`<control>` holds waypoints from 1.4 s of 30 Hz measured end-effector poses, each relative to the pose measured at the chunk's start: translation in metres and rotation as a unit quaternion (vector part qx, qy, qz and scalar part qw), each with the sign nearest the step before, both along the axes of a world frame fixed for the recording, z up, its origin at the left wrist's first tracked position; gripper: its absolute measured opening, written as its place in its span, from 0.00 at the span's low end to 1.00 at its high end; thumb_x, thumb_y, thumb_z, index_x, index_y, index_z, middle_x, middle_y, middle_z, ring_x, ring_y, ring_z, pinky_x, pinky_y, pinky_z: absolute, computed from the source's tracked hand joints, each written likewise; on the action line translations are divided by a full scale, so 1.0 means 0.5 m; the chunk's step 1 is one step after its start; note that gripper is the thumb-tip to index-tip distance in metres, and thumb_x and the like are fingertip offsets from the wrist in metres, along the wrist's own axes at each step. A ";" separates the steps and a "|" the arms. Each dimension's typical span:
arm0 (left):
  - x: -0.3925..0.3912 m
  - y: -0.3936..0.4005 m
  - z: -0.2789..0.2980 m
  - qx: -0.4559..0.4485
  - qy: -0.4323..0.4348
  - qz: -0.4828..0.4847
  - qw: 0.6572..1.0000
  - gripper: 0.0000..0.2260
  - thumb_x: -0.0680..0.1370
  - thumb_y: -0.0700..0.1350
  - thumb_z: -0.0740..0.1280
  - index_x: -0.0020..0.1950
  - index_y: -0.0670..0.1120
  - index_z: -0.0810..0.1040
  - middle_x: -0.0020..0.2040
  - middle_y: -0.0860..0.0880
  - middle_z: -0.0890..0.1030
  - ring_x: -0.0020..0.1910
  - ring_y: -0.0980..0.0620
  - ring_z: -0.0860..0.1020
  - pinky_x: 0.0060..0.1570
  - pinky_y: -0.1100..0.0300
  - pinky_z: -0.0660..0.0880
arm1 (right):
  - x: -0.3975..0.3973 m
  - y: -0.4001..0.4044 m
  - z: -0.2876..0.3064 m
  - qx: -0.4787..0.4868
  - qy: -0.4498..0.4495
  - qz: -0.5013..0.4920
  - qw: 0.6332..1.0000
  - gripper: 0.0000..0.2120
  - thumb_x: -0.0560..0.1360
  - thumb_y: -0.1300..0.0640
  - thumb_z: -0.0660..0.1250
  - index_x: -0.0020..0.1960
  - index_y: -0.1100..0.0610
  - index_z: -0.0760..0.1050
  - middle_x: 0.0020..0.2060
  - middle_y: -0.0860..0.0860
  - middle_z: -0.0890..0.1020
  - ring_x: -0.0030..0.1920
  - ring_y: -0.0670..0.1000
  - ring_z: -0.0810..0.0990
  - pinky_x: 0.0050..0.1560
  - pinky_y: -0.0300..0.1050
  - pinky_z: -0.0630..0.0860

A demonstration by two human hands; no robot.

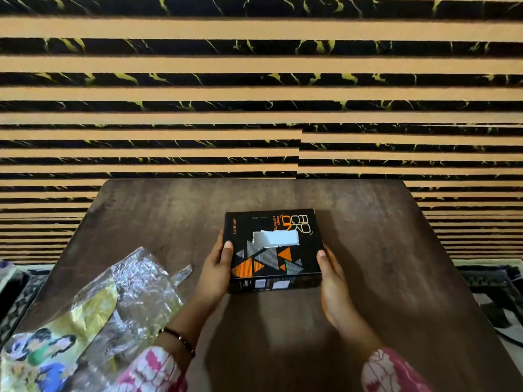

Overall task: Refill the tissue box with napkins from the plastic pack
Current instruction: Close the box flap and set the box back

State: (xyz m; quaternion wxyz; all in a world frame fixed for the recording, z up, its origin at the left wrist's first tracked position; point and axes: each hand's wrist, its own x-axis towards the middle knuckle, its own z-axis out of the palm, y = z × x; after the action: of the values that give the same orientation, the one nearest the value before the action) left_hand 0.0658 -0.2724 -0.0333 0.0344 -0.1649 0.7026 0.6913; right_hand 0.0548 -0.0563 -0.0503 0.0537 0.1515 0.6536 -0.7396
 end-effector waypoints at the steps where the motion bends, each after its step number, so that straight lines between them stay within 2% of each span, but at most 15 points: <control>1: -0.024 -0.007 -0.001 -0.009 0.001 -0.008 1.000 0.19 0.81 0.51 0.56 0.73 0.53 0.64 0.67 0.49 0.74 0.63 0.51 0.75 0.64 0.53 0.71 | -0.023 -0.003 0.000 0.000 0.004 0.000 1.000 0.16 0.79 0.53 0.57 0.65 0.52 0.71 0.55 0.50 0.82 0.55 0.48 0.80 0.55 0.45 0.75; 3: -0.071 -0.019 0.003 -0.020 -0.008 -0.032 0.999 0.17 0.81 0.50 0.56 0.69 0.51 0.69 0.59 0.48 0.80 0.54 0.55 0.80 0.53 0.62 0.76 | -0.068 -0.009 -0.003 -0.004 0.005 -0.001 1.000 0.17 0.79 0.52 0.57 0.67 0.53 0.70 0.58 0.52 0.80 0.57 0.51 0.79 0.53 0.44 0.74; 5: -0.114 -0.030 0.003 -0.022 -0.014 -0.046 0.999 0.14 0.81 0.49 0.55 0.65 0.49 0.71 0.51 0.49 0.82 0.42 0.62 0.82 0.38 0.72 0.75 | -0.108 -0.018 -0.009 -0.016 0.004 -0.005 1.000 0.18 0.79 0.51 0.57 0.68 0.53 0.68 0.59 0.52 0.79 0.58 0.50 0.79 0.52 0.42 0.73; 6: -0.132 -0.034 0.004 -0.023 -0.017 -0.045 0.999 0.13 0.81 0.49 0.55 0.64 0.50 0.71 0.49 0.50 0.82 0.39 0.63 0.82 0.35 0.73 0.74 | -0.124 -0.021 -0.008 -0.022 0.006 -0.007 1.000 0.19 0.79 0.51 0.57 0.68 0.54 0.68 0.59 0.52 0.79 0.57 0.50 0.78 0.52 0.42 0.73; 10: -0.207 -0.044 -0.004 -0.016 -0.011 -0.038 0.999 0.18 0.80 0.52 0.58 0.70 0.51 0.66 0.57 0.45 0.81 0.49 0.53 0.82 0.45 0.63 0.78 | -0.199 -0.032 -0.006 -0.063 0.011 -0.022 0.998 0.17 0.79 0.55 0.58 0.67 0.56 0.68 0.54 0.51 0.80 0.53 0.47 0.79 0.52 0.41 0.74; 14: -0.270 -0.044 -0.012 0.004 -0.013 -0.017 1.000 0.18 0.80 0.48 0.59 0.69 0.46 0.65 0.58 0.41 0.80 0.47 0.51 0.82 0.37 0.66 0.78 | -0.269 -0.036 0.002 -0.107 0.004 -0.041 0.993 0.19 0.78 0.58 0.60 0.68 0.58 0.67 0.52 0.54 0.81 0.50 0.51 0.80 0.53 0.45 0.76; 20: -0.346 -0.043 -0.019 0.008 0.007 0.021 1.000 0.23 0.80 0.47 0.60 0.74 0.47 0.60 0.62 0.42 0.77 0.46 0.51 0.81 0.37 0.66 0.79 | -0.333 -0.046 0.004 -0.103 0.017 -0.049 0.993 0.17 0.78 0.58 0.59 0.67 0.54 0.68 0.48 0.48 0.81 0.48 0.48 0.80 0.48 0.44 0.76; 23: -0.367 -0.043 -0.023 -0.003 0.003 0.026 1.000 0.25 0.80 0.47 0.60 0.75 0.48 0.56 0.65 0.43 0.74 0.46 0.54 0.80 0.36 0.65 0.77 | -0.351 -0.046 0.004 -0.073 0.015 -0.041 0.996 0.17 0.79 0.56 0.59 0.67 0.53 0.68 0.51 0.51 0.81 0.51 0.50 0.80 0.49 0.46 0.76; 26: -0.371 -0.039 -0.017 -0.025 0.003 0.025 0.999 0.24 0.80 0.48 0.60 0.74 0.46 0.58 0.61 0.44 0.76 0.43 0.55 0.79 0.31 0.68 0.77 | -0.359 -0.043 0.012 -0.042 0.009 -0.027 0.999 0.17 0.79 0.56 0.58 0.67 0.52 0.69 0.55 0.54 0.81 0.54 0.54 0.80 0.48 0.47 0.77; 28: -0.373 -0.039 -0.007 -0.060 -0.001 0.026 0.998 0.23 0.79 0.49 0.61 0.72 0.45 0.61 0.59 0.45 0.77 0.44 0.53 0.80 0.35 0.64 0.78 | -0.364 -0.042 0.020 -0.009 0.001 -0.017 1.000 0.16 0.79 0.57 0.58 0.67 0.51 0.69 0.56 0.54 0.81 0.55 0.55 0.80 0.49 0.48 0.78; 32: -0.346 -0.048 0.013 -0.148 -0.030 0.030 0.988 0.27 0.78 0.56 0.61 0.72 0.45 0.62 0.66 0.41 0.74 0.60 0.43 0.76 0.58 0.46 0.75 | -0.339 -0.051 0.033 0.065 -0.014 -0.048 0.997 0.20 0.78 0.57 0.60 0.70 0.52 0.66 0.63 0.53 0.76 0.61 0.55 0.76 0.61 0.53 0.73; 34: -0.288 -0.047 0.023 -0.157 -0.007 0.037 0.987 0.25 0.79 0.56 0.60 0.72 0.46 0.62 0.67 0.45 0.72 0.63 0.45 0.73 0.60 0.52 0.71 | -0.280 -0.055 0.041 0.084 0.013 -0.102 0.991 0.24 0.77 0.60 0.62 0.72 0.56 0.61 0.67 0.54 0.72 0.65 0.54 0.72 0.64 0.46 0.69; 36: -0.206 -0.050 0.025 -0.154 0.014 0.051 0.987 0.22 0.79 0.53 0.60 0.71 0.46 0.64 0.64 0.49 0.73 0.63 0.49 0.72 0.59 0.56 0.69 | -0.197 -0.061 0.044 0.100 0.043 -0.140 0.984 0.24 0.76 0.62 0.63 0.71 0.59 0.61 0.67 0.55 0.71 0.65 0.52 0.72 0.57 0.38 0.68; 39: -0.064 -0.070 0.003 -0.159 0.046 0.087 0.982 0.18 0.79 0.45 0.63 0.68 0.44 0.68 0.63 0.46 0.76 0.61 0.49 0.75 0.63 0.53 0.71 | -0.065 -0.095 0.018 0.099 0.053 -0.088 0.990 0.24 0.76 0.66 0.62 0.70 0.61 0.63 0.65 0.57 0.73 0.62 0.51 0.72 0.55 0.35 0.68; 42: 0.084 -0.103 -0.010 -0.196 0.065 0.138 0.969 0.19 0.76 0.51 0.62 0.65 0.47 0.70 0.62 0.46 0.76 0.61 0.48 0.75 0.63 0.49 0.71 | 0.056 -0.161 -0.015 0.093 0.055 0.038 0.993 0.21 0.75 0.67 0.62 0.68 0.62 0.66 0.62 0.59 0.74 0.61 0.51 0.73 0.53 0.25 0.69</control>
State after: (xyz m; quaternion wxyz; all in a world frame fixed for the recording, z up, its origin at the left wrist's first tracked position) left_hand 0.1080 -0.3237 -0.0382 -0.1395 -0.2186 0.7955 0.5477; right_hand 0.0830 -0.1369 -0.0579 0.0310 0.0903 0.7270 -0.6800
